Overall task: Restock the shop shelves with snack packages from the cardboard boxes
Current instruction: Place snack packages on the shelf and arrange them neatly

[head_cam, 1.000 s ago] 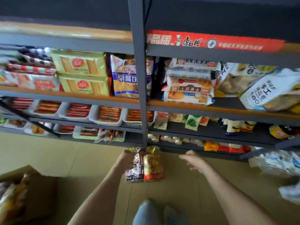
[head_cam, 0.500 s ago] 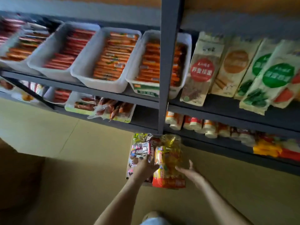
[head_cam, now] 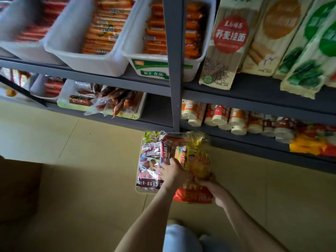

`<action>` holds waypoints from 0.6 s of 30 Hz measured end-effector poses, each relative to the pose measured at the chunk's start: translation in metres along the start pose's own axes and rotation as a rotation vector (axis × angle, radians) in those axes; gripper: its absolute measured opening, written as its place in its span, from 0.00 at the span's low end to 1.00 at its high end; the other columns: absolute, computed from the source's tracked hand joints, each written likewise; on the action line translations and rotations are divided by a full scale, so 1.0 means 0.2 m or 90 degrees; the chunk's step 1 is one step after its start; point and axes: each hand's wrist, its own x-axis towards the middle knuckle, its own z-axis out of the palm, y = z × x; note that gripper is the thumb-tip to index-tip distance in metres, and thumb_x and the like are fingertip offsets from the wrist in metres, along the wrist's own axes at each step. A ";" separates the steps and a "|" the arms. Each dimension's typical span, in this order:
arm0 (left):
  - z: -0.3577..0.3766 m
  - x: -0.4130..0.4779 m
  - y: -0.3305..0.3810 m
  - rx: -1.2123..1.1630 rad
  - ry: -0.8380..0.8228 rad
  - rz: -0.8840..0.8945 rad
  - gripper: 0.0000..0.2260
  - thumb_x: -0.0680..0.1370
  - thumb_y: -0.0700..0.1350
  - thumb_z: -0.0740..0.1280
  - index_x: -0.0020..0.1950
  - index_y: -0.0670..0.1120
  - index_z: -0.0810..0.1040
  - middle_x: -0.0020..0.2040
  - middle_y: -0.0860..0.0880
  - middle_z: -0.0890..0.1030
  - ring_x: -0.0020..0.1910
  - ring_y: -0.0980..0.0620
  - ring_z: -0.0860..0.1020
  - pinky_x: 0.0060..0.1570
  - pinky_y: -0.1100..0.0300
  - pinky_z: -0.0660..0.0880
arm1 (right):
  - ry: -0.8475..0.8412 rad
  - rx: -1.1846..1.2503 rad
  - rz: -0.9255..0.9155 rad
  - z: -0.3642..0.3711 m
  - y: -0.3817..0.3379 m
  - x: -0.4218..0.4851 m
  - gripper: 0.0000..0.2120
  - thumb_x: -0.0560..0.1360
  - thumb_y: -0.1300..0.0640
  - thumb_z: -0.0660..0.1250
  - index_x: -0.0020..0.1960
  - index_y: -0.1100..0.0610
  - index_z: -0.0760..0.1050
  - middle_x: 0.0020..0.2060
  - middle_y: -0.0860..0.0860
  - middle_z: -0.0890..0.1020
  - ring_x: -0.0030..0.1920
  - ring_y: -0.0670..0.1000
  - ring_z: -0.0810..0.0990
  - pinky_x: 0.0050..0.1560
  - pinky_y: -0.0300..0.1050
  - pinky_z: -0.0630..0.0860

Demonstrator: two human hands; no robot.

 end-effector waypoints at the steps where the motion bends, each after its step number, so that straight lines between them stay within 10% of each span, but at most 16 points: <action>1: -0.04 -0.07 0.02 -0.029 -0.001 0.015 0.36 0.67 0.49 0.74 0.71 0.46 0.60 0.65 0.40 0.63 0.68 0.37 0.62 0.68 0.45 0.64 | 0.021 0.007 -0.012 -0.02 0.02 -0.03 0.49 0.46 0.42 0.83 0.61 0.49 0.65 0.55 0.54 0.81 0.52 0.55 0.82 0.49 0.54 0.81; 8: -0.48 -0.77 0.28 -0.209 -0.129 0.156 0.41 0.61 0.45 0.81 0.67 0.47 0.59 0.56 0.49 0.77 0.54 0.50 0.76 0.49 0.57 0.76 | 0.126 -0.036 -0.106 -0.22 -0.17 -0.56 0.45 0.44 0.35 0.82 0.57 0.42 0.70 0.56 0.51 0.78 0.57 0.53 0.78 0.55 0.56 0.79; 13: -0.80 -1.25 0.48 -0.251 -0.176 0.206 0.36 0.61 0.43 0.81 0.60 0.46 0.63 0.54 0.46 0.79 0.47 0.52 0.80 0.36 0.60 0.77 | 0.116 0.017 -0.140 -0.20 -0.71 -1.62 0.28 0.59 0.49 0.80 0.55 0.54 0.74 0.53 0.53 0.82 0.54 0.55 0.81 0.53 0.51 0.78; 18: -1.15 -1.74 0.69 -0.263 -0.262 0.280 0.24 0.70 0.30 0.72 0.58 0.46 0.64 0.45 0.47 0.77 0.27 0.61 0.77 0.23 0.66 0.71 | 0.081 0.114 -0.205 -0.23 -0.98 -2.29 0.42 0.62 0.51 0.78 0.65 0.51 0.54 0.60 0.51 0.72 0.62 0.54 0.72 0.65 0.59 0.69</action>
